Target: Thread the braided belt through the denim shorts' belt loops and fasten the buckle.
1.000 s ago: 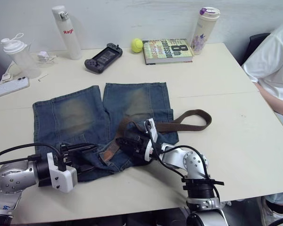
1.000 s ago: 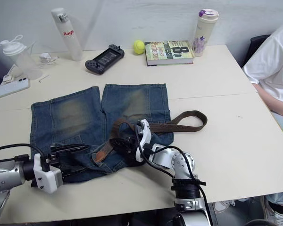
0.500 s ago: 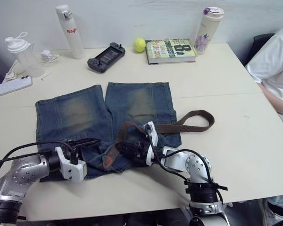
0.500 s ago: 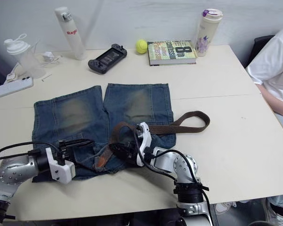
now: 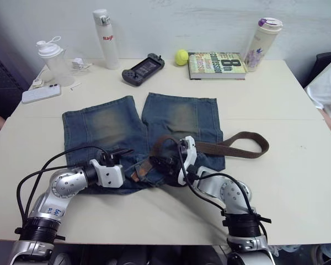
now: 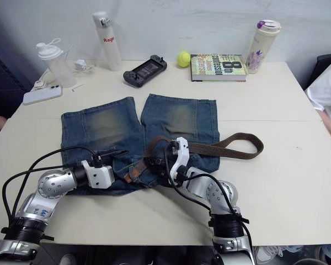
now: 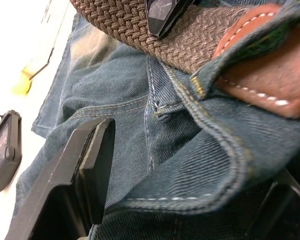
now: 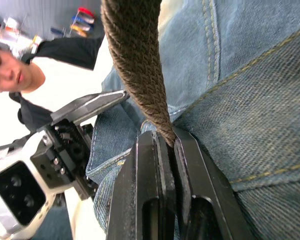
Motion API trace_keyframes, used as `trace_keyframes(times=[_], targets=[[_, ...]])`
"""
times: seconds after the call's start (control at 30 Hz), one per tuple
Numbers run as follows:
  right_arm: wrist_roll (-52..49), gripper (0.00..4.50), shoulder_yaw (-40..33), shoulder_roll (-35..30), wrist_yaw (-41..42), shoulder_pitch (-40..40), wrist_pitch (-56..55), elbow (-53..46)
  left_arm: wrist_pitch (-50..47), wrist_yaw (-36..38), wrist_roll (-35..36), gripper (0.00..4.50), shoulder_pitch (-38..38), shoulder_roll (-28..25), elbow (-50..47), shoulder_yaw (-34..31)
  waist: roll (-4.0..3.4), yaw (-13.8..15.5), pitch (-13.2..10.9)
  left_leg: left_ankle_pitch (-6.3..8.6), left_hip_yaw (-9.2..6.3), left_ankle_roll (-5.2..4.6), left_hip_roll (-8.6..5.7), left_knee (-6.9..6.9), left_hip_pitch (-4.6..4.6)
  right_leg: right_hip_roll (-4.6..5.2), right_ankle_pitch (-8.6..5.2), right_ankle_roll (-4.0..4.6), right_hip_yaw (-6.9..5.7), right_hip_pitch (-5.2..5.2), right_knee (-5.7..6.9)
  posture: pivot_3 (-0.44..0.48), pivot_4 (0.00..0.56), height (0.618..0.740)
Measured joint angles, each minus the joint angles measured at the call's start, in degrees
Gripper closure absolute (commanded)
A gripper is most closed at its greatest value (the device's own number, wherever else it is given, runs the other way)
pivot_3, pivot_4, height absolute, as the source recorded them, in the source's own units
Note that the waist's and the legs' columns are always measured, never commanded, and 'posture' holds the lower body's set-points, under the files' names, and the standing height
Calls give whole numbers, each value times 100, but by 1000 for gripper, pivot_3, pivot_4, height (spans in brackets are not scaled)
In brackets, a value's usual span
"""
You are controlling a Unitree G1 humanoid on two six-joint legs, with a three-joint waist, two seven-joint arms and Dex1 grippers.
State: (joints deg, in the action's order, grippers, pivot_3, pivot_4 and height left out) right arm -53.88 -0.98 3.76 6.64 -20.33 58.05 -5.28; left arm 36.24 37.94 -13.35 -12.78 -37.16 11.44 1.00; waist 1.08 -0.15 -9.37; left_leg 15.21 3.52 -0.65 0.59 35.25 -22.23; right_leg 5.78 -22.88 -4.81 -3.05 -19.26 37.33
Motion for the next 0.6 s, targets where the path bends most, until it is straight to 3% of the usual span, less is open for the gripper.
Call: trace_keyframes(times=[0.37,0.6], targets=[[349,4500,133,416,-163,95,-167,53,-131,-116,93,1173,132,-183,-26,-10,-14,-144,38,-1,-3,3,5,-15,4,-5,0,1,-2,-2,-2,0,150,740],[346,4500,261,446,-121,39,-154,132,40,-169,460,1173,826,-512,-838,-338,-11,-234,45,3,-2,10,17,-25,-4,-14,-4,8,-2,-16,-6,0,150,740]])
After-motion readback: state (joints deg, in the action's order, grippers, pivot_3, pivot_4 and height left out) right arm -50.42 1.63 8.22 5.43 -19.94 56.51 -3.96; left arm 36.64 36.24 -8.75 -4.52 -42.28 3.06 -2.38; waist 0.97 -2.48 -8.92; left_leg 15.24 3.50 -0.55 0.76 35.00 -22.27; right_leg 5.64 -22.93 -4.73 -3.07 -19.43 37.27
